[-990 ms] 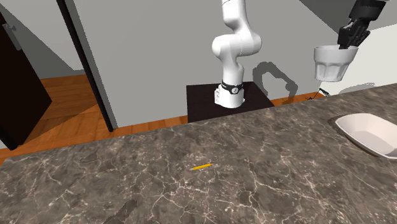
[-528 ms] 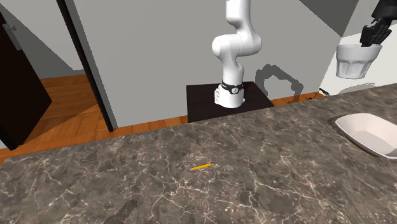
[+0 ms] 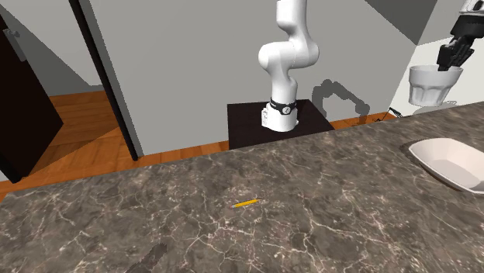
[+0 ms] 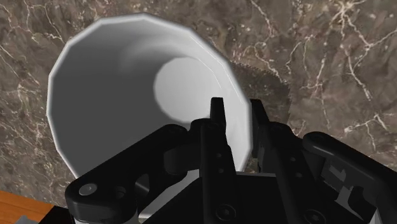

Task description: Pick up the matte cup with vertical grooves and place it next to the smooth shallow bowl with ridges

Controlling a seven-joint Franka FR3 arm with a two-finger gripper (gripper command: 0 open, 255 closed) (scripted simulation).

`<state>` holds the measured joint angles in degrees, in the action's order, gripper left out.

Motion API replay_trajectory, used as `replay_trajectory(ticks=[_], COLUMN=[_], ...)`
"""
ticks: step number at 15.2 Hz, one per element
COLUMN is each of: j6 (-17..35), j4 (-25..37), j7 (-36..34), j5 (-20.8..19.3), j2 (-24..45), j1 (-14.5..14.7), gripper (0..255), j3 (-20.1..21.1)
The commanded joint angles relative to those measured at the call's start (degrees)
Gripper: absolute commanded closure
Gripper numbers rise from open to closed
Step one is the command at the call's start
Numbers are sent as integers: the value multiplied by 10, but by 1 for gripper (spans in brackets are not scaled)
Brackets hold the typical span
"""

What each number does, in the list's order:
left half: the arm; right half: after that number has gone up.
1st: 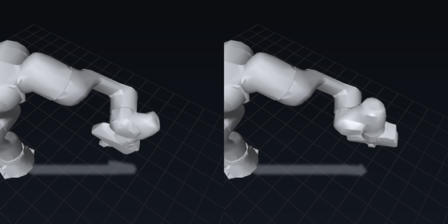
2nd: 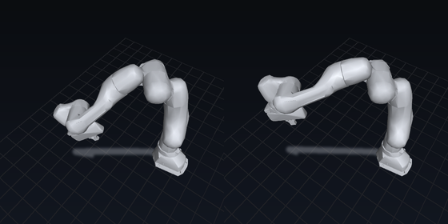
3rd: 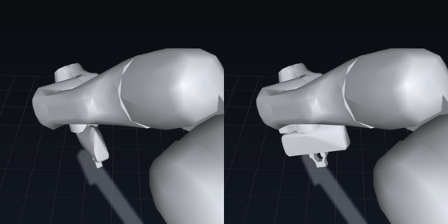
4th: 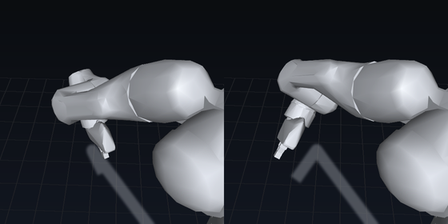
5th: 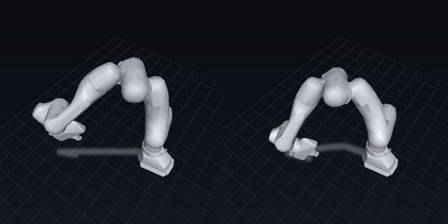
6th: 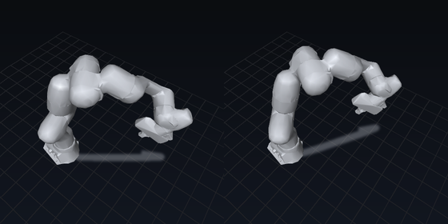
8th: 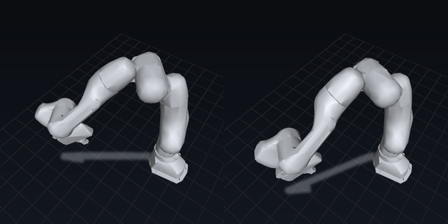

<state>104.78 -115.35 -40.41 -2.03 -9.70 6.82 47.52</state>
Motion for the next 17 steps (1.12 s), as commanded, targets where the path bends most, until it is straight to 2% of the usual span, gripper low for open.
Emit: replay_trajectory(ticks=[1, 17], j6=[16, 133], j4=[-14, -98], j7=[-3, -52], j5=[-2, -47], j2=[2, 58], j1=[0, -3], gripper=[255, 255], j3=[2, 22])
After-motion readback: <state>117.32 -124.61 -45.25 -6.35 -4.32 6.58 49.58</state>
